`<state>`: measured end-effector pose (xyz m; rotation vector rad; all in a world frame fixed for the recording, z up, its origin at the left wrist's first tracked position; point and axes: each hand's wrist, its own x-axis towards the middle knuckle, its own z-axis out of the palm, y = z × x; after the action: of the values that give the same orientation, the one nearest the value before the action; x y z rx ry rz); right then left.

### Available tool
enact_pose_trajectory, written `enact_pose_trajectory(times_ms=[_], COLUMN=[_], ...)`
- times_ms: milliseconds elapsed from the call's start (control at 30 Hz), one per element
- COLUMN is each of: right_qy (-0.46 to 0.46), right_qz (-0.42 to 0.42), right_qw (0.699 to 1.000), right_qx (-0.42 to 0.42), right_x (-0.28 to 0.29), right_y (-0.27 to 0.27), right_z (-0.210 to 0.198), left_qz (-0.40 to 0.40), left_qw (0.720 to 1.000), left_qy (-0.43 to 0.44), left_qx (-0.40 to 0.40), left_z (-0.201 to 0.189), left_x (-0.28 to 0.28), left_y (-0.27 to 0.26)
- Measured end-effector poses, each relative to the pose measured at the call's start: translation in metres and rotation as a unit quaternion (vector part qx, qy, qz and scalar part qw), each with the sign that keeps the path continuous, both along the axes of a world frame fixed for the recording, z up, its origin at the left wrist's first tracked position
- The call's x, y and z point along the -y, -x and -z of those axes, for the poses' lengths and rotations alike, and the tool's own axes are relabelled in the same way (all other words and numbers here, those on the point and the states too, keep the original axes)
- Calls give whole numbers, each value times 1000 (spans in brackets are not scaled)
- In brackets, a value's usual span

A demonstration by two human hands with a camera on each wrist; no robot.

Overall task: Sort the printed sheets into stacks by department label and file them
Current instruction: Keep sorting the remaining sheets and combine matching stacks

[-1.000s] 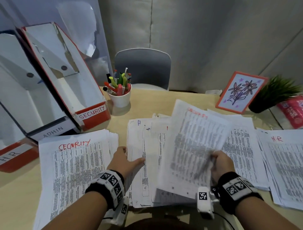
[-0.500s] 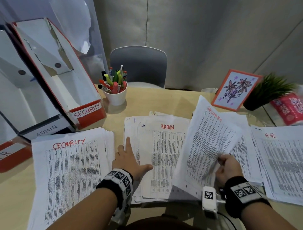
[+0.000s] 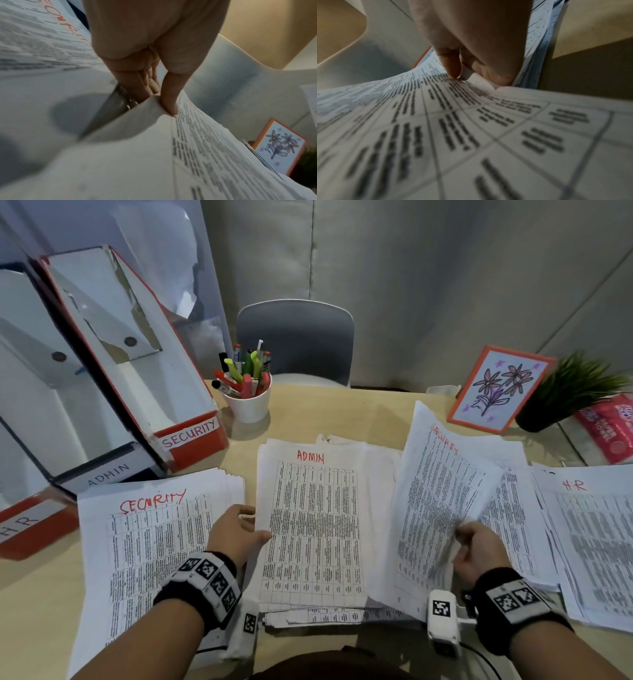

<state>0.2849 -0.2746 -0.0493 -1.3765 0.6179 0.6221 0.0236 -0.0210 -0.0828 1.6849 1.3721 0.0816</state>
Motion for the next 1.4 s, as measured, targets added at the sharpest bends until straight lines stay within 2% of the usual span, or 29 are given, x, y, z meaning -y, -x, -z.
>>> enact_pose_trajectory(times_ms=[167,367,500,600,633,700,767,833,900,967,1033,1100,1233,1400], right_qy=[7,7,48,104,123,139,149,153,140,120,152,196,177,81], right_qz=[-23,-146,-282,-390,-428,-461,-470,-476,-462,-420,-403,-408,-402,-384], right_qw=[1000,989,956,911,891,871,863,859,868,893,892,877,890,919], right_qx=[4,29,62,86,94,100,107,109,118,111,137,160,122,18], right_x=[-5,-18,-34,-43,-45,-47,-52,-55,-55,-54,-52,-50,-49,-52], right_y=[-2,9,23,33,35,39,43,51,56,59,51,45,36,41], right_z=[4,5,-1,-3,-2,3,4,-2,-4,-7,-1,0,-1,-7], left_qz=[-20,-23,-21,5,7,-10,-5,64,87,79,60,60,47,15], left_qw=[1000,998,995,997,995,983,977,988,989,987,985,983,980,967], left_qy=[9,-7,33,32,51,151,181,107,79,84,108,118,129,173], left_qx=[8,49,89,76,82,105,111,95,94,109,124,128,148,185], left_z=[-5,-13,-11,-12,-15,-23,-24,-24,-22,-22,-22,-21,-23,-26], left_x=[-3,3,13,23,25,28,27,30,32,33,32,30,29,29], left_y=[7,7,6,0,-1,-2,-2,1,2,4,8,11,15,15])
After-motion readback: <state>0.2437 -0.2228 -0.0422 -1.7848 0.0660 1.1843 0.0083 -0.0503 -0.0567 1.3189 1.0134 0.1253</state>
